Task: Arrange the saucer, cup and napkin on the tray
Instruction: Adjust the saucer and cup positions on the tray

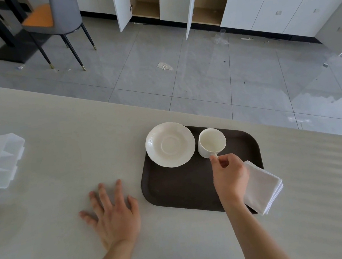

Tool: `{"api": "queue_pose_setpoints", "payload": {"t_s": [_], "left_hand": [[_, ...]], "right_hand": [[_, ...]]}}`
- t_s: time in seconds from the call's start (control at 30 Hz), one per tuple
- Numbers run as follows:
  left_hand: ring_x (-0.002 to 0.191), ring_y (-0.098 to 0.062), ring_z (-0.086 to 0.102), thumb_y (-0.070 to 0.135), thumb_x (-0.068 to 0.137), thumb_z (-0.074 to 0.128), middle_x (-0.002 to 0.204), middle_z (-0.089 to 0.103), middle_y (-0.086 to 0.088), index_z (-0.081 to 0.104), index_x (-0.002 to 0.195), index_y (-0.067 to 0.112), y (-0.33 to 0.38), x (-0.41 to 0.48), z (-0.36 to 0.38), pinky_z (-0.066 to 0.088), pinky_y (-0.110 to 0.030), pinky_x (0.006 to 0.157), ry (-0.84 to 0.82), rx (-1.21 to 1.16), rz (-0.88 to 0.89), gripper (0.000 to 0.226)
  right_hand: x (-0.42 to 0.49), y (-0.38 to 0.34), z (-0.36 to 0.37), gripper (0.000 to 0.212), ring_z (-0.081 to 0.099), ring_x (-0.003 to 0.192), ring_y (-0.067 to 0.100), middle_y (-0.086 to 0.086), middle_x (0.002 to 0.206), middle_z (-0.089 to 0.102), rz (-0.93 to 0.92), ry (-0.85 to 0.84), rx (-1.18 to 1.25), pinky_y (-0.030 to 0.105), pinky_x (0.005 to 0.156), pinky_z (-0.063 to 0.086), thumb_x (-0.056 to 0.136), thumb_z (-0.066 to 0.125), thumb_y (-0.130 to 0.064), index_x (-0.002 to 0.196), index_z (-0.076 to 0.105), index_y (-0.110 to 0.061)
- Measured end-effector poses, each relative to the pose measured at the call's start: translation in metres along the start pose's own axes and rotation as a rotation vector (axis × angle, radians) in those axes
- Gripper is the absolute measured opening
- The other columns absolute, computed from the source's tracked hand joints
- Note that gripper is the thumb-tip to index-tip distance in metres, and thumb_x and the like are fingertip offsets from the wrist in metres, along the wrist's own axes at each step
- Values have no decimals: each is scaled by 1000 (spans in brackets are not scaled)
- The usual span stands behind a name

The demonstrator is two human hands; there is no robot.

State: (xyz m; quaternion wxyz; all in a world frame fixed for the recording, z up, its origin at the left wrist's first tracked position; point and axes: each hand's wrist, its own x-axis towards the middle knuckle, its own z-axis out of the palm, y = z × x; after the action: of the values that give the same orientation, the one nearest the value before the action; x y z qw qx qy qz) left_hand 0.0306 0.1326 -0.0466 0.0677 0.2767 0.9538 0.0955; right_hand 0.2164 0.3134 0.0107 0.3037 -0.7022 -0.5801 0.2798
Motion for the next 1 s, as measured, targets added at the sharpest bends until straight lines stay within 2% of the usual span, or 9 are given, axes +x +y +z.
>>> {"api": "queue_pose_setpoints", "payload": {"t_s": [0.1,0.23,0.37,0.6,0.8,1.0], "left_hand": [[147,-38,14,35,89,54,157,28,-15,42,145,31,1,0,-1,3,-69,113,1,4,-3,57],[148,-37,13,36,91,52,158,27,-14,40,145,32,1,0,-1,3,-68,114,-5,-1,-1,56],[148,-37,13,37,90,51,158,26,-14,40,145,32,1,0,-2,3,-68,114,-5,-3,-4,56],[147,-38,14,36,90,53,157,27,-14,40,145,32,0,0,-1,4,-68,113,-2,2,2,57],[148,-37,12,37,91,49,158,25,-13,39,146,33,1,0,-2,3,-68,114,-14,3,-5,56],[148,-36,12,38,91,48,159,24,-12,38,146,33,1,-1,-2,2,-67,114,-16,5,-9,56]], "right_hand": [[-1,1,0,25,58,69,11,-6,72,64,4,8,23,19,57,39,86,71,-38,69,63,-21],[0,1,3,24,61,71,13,-4,73,67,24,-23,40,30,64,49,86,70,-40,70,64,-22],[-2,0,5,24,62,69,13,-5,72,67,26,-22,50,24,60,45,85,70,-41,71,64,-22],[-3,1,4,25,62,68,13,-5,70,67,17,-25,65,21,58,42,85,72,-41,69,62,-23],[-2,2,3,24,64,70,14,-5,71,69,29,-45,100,33,65,54,84,73,-41,70,60,-26],[-2,5,2,22,65,71,14,-4,72,70,30,-64,112,35,68,56,82,74,-42,73,62,-25]]}}
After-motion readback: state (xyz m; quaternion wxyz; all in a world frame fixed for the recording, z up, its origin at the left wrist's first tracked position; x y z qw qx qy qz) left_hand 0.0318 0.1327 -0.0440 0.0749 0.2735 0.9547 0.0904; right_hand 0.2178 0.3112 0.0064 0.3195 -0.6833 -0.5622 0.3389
